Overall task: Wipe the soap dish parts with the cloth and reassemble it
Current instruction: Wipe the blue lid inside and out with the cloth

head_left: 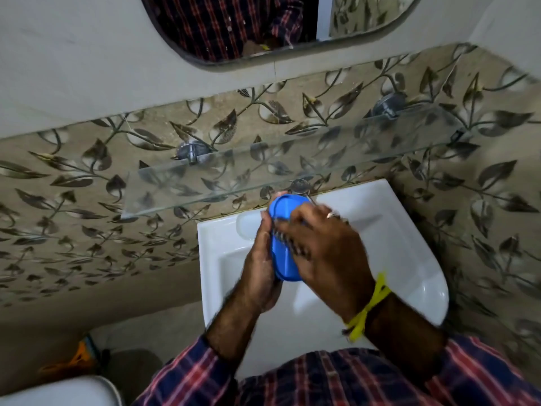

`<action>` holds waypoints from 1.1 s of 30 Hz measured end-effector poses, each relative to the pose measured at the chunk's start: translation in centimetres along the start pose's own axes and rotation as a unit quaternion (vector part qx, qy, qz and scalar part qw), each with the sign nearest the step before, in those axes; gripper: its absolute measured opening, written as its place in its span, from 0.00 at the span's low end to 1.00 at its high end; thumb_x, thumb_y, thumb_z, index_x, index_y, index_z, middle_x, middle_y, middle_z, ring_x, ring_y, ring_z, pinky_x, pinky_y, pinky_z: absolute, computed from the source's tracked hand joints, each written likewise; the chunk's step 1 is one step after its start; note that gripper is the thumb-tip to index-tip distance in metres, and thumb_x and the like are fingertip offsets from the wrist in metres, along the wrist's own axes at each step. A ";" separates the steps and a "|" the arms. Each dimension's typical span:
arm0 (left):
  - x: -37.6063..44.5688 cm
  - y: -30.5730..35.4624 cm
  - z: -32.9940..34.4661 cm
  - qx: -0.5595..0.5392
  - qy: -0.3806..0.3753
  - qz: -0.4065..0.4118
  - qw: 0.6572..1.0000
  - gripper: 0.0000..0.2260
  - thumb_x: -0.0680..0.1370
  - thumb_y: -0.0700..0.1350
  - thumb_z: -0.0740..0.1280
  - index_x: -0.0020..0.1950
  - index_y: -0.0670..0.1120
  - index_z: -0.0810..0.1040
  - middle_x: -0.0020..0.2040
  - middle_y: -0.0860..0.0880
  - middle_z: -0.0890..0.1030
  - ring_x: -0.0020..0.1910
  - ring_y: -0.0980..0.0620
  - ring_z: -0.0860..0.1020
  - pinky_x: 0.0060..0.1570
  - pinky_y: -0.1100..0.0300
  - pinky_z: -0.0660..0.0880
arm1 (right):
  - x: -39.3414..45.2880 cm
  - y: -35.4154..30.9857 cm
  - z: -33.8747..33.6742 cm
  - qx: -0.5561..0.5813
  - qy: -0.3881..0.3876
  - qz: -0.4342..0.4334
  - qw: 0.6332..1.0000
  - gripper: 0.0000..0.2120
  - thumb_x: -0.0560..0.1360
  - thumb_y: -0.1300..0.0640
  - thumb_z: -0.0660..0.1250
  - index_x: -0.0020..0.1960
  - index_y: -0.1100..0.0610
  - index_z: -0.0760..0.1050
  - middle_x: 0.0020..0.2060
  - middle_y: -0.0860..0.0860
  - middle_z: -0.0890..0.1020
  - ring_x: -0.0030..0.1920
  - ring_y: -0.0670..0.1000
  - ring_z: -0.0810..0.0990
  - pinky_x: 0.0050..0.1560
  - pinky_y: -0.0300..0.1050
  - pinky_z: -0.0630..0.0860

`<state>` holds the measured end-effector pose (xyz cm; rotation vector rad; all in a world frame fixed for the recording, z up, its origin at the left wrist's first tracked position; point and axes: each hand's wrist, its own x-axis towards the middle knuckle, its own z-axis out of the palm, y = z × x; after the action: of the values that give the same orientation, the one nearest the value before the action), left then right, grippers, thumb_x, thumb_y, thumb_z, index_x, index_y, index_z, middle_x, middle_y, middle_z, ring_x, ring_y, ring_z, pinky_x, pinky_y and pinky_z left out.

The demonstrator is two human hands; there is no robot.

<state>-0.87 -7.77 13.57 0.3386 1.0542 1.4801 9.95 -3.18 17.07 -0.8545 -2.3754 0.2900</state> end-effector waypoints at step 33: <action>0.4 1.3 0.4 -0.001 0.023 0.001 1.000 0.33 0.81 0.66 0.50 0.61 0.41 0.80 0.49 0.41 0.84 0.46 0.45 0.83 0.47 0.54 0.81 | -3.0 1.1 -0.4 0.021 -0.034 -0.066 0.997 0.17 0.66 0.65 0.73 0.52 0.50 0.83 0.46 0.49 0.80 0.43 0.55 0.76 0.36 0.46 0.73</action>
<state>-1.47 -7.03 14.64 0.3057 1.0881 1.4965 12.58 -4.24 15.57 -0.6747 -2.4660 0.3179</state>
